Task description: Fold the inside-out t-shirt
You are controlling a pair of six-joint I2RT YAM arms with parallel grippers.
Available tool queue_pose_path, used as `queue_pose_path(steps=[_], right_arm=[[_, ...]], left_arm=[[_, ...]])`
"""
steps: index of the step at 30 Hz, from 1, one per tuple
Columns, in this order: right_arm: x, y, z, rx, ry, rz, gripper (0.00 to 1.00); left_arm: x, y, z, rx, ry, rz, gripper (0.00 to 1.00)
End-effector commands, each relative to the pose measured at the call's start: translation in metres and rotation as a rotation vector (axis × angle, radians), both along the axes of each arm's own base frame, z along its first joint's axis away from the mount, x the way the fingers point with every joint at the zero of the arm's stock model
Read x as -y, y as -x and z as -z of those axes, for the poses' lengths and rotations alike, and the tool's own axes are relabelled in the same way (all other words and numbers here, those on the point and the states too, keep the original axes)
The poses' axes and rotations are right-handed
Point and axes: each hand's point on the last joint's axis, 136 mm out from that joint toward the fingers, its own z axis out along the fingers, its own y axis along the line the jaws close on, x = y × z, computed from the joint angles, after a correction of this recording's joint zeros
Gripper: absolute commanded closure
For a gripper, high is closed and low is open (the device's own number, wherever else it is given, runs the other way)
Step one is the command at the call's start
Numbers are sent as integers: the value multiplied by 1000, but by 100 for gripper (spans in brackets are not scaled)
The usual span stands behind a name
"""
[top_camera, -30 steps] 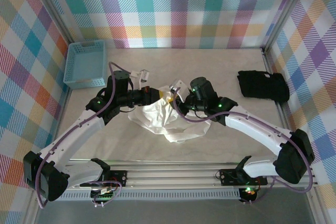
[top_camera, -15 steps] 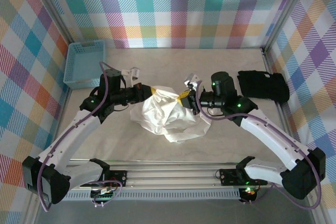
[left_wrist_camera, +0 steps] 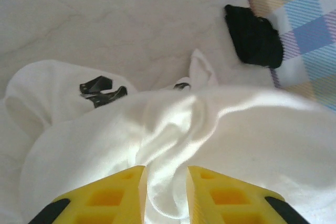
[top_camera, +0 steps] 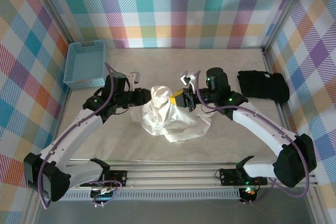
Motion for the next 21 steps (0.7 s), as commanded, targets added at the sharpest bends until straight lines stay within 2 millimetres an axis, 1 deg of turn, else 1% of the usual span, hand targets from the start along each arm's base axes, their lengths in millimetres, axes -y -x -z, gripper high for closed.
queue_pose_path(steps=[1,3,7,9,12,14,16,21], right_arm=[[-4,-11,-17,-10,-49,16,100],[-4,-13,-16,-18,-52,21,100],[-3,-17,-14,-30,-47,40,100],[-1,-20,-13,-39,-45,54,100],[1,-26,-12,-57,-43,80,100],[0,-27,-12,-64,-45,79,100],[0,-26,-14,-68,-52,69,100],[-1,-24,-13,-76,-53,53,100]], left_arm=[[-4,9,7,55,-99,-15,63],[-2,15,9,69,-108,-10,59],[16,31,5,100,-90,77,50],[21,35,6,115,-114,103,47],[25,41,12,130,-160,140,42],[28,41,19,133,-196,153,40],[27,37,24,135,-237,141,39],[34,25,25,164,-286,148,38]])
